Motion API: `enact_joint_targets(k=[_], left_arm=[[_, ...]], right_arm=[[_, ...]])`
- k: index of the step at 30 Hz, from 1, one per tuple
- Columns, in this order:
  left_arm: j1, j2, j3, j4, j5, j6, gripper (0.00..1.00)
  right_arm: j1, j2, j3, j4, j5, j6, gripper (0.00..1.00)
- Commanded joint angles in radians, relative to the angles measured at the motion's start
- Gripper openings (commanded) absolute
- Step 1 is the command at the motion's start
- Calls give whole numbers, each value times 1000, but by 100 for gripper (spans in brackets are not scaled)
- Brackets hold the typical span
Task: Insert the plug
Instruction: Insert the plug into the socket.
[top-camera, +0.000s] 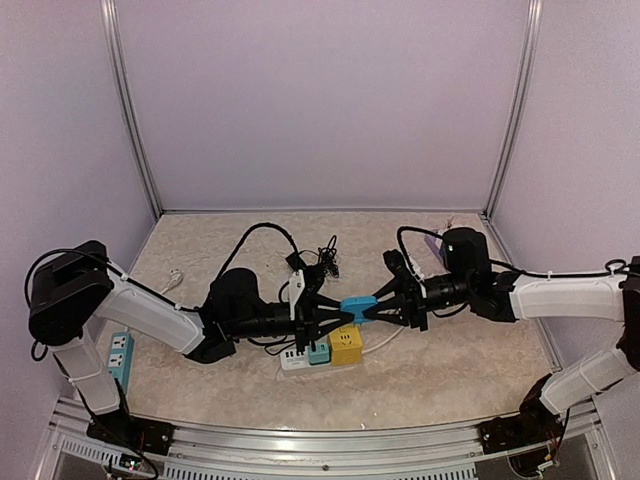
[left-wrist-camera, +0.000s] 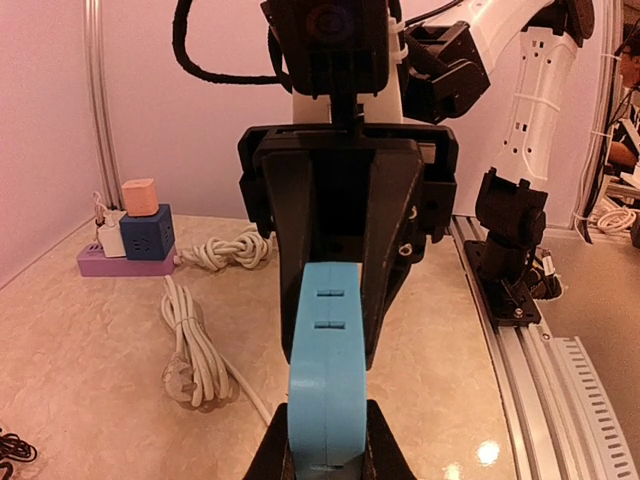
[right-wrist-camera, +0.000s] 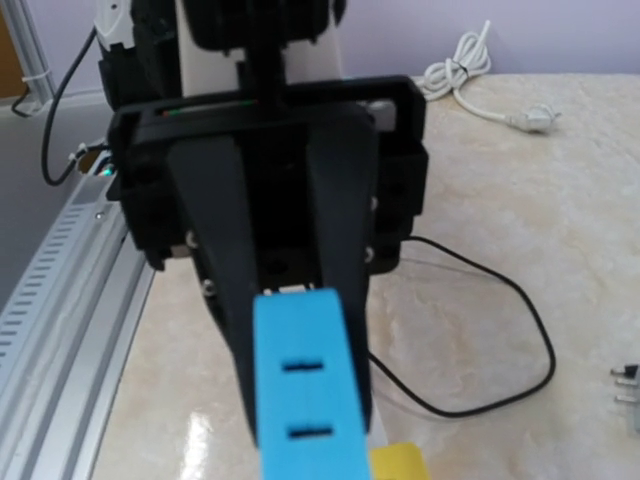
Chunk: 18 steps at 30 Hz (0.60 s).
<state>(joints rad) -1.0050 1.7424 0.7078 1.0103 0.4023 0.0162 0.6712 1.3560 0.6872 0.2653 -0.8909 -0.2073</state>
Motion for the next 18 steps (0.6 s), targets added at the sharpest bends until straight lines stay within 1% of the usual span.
enact_joint_targets(k=[1, 2, 4, 7, 10, 12, 15, 18], left_arm=[[-2, -9, -23, 16, -15, 21, 0], [-3, -19, -20, -16, -18, 31, 0], [-7, -34, -21, -51, -21, 42, 0], [-13, -37, -39, -36, -42, 28, 0], [-16, -39, -76, -8, -92, 27, 0], [-17, -45, -91, -11, -118, 34, 0], [-23, -44, -98, -14, -139, 53, 0], [-27, -38, -102, -1, -137, 67, 0]], right_arm=[[-5, 11, -25, 66, -17, 19, 12], [-5, 22, -25, 85, -33, 25, 8], [-3, 48, -16, 100, -75, 26, 4], [12, 99, 16, 70, -73, -8, 1], [29, 158, 50, 45, -47, -34, 0], [33, 184, 60, 66, -49, -31, 0], [47, 185, 62, 93, -28, -51, 0], [64, 178, 94, 33, 5, -108, 0]])
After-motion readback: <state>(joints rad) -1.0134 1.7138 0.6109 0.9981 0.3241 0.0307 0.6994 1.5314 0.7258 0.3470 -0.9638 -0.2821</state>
